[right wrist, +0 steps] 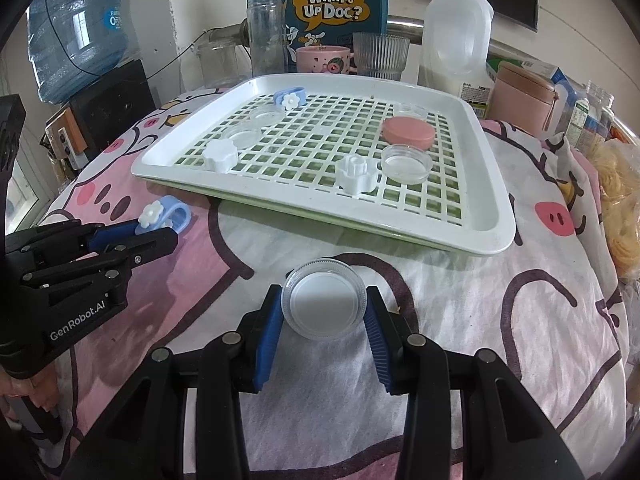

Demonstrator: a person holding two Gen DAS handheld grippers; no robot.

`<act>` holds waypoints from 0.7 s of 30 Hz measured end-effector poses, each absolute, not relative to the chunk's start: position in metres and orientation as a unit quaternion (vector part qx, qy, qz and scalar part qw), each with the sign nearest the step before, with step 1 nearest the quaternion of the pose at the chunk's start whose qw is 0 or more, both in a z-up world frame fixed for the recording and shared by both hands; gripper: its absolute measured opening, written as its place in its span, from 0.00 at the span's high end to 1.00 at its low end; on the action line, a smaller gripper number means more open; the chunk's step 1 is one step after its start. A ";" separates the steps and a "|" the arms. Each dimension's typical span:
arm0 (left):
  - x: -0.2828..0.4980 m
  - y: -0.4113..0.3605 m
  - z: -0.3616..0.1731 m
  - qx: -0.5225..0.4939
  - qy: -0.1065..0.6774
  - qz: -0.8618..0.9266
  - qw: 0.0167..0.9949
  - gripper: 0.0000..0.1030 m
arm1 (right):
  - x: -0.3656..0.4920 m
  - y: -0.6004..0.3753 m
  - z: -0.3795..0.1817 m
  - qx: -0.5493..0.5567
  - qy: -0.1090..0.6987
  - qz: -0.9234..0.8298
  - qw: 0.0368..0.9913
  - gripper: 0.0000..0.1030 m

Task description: Organize rigid objects

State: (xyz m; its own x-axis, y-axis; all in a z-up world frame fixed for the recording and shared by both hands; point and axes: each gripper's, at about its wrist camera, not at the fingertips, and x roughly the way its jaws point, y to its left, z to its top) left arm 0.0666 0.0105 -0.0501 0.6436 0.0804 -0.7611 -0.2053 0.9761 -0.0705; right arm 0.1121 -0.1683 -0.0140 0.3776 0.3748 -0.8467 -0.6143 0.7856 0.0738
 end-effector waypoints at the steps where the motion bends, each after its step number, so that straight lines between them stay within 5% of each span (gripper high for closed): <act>1: 0.066 0.011 -0.051 -0.078 0.416 0.078 0.903 0.80 | 0.112 -0.168 -0.014 -0.128 0.470 0.302 0.820 0.62; 21: 0.065 0.010 -0.050 -0.078 0.415 0.079 0.903 0.80 | 0.113 -0.168 -0.016 -0.126 0.476 0.304 0.816 0.61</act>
State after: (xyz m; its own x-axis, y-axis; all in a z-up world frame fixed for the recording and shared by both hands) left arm 0.0653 0.0099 -0.0503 0.6429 0.0776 -0.7620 -0.2070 0.9754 -0.0753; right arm 0.1133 -0.1679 -0.0160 0.3628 0.3757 -0.8528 -0.6149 0.7841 0.0839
